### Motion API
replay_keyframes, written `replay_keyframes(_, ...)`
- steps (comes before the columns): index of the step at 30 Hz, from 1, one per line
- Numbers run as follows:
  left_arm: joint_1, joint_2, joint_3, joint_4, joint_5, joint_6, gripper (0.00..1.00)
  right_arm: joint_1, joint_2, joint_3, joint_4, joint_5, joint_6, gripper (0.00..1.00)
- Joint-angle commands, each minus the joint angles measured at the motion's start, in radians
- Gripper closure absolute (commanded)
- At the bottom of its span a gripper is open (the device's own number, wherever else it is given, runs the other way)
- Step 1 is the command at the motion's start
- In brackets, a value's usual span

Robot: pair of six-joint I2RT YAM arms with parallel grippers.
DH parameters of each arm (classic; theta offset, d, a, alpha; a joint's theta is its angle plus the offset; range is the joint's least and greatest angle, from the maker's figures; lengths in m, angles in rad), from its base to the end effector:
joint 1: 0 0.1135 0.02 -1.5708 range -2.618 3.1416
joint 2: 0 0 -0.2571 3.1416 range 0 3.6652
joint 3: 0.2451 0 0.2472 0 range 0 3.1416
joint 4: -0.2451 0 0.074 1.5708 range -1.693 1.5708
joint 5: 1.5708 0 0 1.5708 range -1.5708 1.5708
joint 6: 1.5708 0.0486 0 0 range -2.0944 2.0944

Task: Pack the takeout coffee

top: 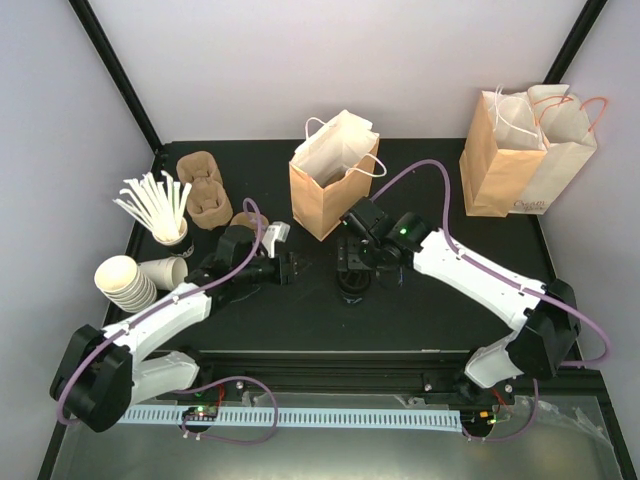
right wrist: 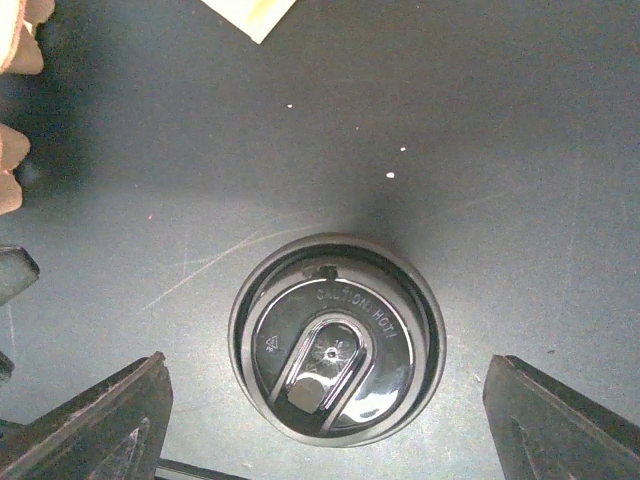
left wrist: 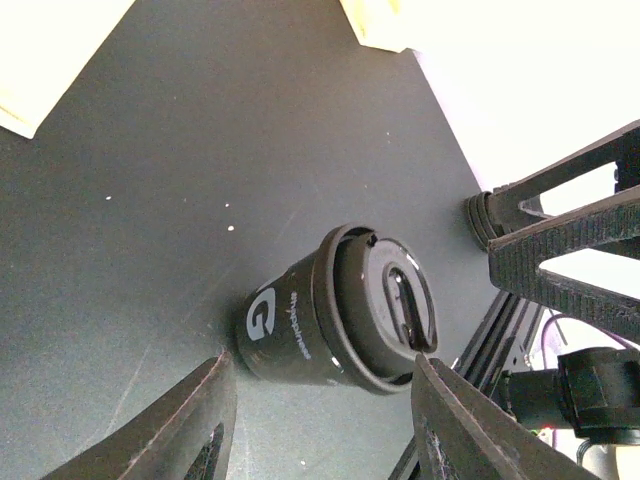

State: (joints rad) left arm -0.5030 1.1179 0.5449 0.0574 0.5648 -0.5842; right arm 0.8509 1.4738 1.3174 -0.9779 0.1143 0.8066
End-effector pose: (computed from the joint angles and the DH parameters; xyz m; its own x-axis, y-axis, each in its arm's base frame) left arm 0.1992 -0.1393 0.2083 -0.8099 -0.0861 -0.5802 0.4417 0.5612 -0.7000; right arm 0.1974 0.2167 0.2805 -0.9297 0.0276 -0.3672 -0.0635 0.9702 0.2337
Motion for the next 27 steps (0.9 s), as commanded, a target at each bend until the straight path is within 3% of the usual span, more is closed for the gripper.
replay_keyframes(1,0.008,-0.003,0.000,-0.019,-0.003,0.025,0.49,0.005,0.003,-0.028,0.020,-0.013,-0.005,0.12)
replay_keyframes(17,-0.034,0.103,-0.007,0.113,0.110,-0.006,0.49,0.042,0.043,-0.051,0.030,-0.034,0.025,0.12)
replay_keyframes(23,-0.043,0.157,0.004,0.147,0.126,-0.020,0.56,0.042,0.073,-0.024,-0.038,0.033,0.046,0.18)
replay_keyframes(27,-0.049,0.217,0.009,0.190,0.144,-0.045,0.57,0.032,0.072,-0.042,0.003,-0.011,0.036,0.19)
